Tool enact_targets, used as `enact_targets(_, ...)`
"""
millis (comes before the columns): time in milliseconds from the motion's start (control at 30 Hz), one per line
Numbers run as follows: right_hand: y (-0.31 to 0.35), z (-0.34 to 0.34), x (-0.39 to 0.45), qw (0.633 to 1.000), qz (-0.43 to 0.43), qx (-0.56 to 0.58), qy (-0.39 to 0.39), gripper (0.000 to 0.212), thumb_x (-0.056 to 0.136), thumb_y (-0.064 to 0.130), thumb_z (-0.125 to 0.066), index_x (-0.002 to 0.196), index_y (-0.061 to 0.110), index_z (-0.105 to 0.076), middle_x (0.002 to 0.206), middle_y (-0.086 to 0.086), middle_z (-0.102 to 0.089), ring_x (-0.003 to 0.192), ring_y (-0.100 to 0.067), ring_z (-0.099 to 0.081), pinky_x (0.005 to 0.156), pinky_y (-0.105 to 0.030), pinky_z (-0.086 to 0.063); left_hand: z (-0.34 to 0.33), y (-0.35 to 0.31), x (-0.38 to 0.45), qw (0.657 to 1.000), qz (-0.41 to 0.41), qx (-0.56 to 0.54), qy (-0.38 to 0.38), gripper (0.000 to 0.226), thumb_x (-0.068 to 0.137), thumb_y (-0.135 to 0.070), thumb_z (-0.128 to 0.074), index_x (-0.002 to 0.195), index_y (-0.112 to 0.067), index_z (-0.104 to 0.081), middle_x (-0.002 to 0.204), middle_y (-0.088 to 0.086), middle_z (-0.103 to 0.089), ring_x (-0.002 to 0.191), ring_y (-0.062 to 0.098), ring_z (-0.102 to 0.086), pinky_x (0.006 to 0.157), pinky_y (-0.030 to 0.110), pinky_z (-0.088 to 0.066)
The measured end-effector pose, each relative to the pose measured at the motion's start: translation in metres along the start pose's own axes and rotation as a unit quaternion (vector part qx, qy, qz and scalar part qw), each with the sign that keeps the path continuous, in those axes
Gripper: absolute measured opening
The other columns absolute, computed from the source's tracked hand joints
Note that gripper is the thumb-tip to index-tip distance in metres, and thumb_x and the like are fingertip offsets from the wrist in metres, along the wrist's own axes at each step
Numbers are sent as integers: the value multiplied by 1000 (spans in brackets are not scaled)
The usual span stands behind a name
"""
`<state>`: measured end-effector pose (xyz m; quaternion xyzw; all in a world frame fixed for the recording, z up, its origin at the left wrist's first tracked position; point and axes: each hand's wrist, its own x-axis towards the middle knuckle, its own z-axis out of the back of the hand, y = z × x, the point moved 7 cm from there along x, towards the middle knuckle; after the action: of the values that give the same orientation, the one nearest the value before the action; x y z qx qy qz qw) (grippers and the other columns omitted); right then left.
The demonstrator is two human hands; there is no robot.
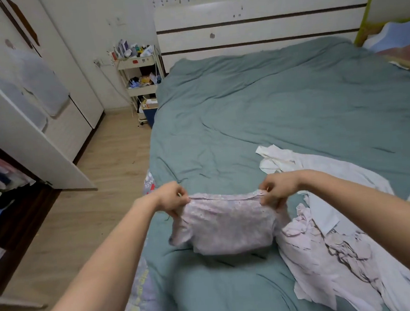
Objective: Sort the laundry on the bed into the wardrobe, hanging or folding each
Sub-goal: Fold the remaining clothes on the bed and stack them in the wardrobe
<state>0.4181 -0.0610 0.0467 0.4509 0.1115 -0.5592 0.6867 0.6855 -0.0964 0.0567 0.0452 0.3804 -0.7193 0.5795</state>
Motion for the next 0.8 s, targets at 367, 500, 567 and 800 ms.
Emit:
enact_targets(367,-6,24,-4,938,45,301,-163,18,94,3,-55,77,9,-55,66,-3,-42,59,-11,-46,74,-37,-60,20,19,7,989,-82,-66,-104,45,92,-18,-64,48,-25,-55,44,-15,-49,55,8,-46,69,37,-51)
enact_targets(500,6,35,-2,908,82,335,-238,20,91,-3,-55,74,8,-54,74,-5,-48,70,-10,-51,77,-36,-59,11,29,5,990,-72,-119,-35,44,93,-17,-63,50,-28,-63,48,-15,-49,61,9,-47,76,40,-52)
enact_targets(567,12,48,-7,892,111,294,-324,19,89,-4,-56,74,7,-55,70,-4,-51,63,-7,-51,72,-24,-57,21,28,3,983,-82,-139,-82,38,92,-15,-64,55,-26,-66,55,-14,-56,63,9,-53,75,35,-52)
enact_targets(800,8,-3,10,983,-1,-160,-84,28,87,4,-54,70,20,-38,76,-7,-56,73,-25,-53,59,-28,-39,-4,25,-7,994,-79,-29,65,38,90,-8,-63,54,-16,-58,51,-9,-48,55,4,-48,63,25,-45)
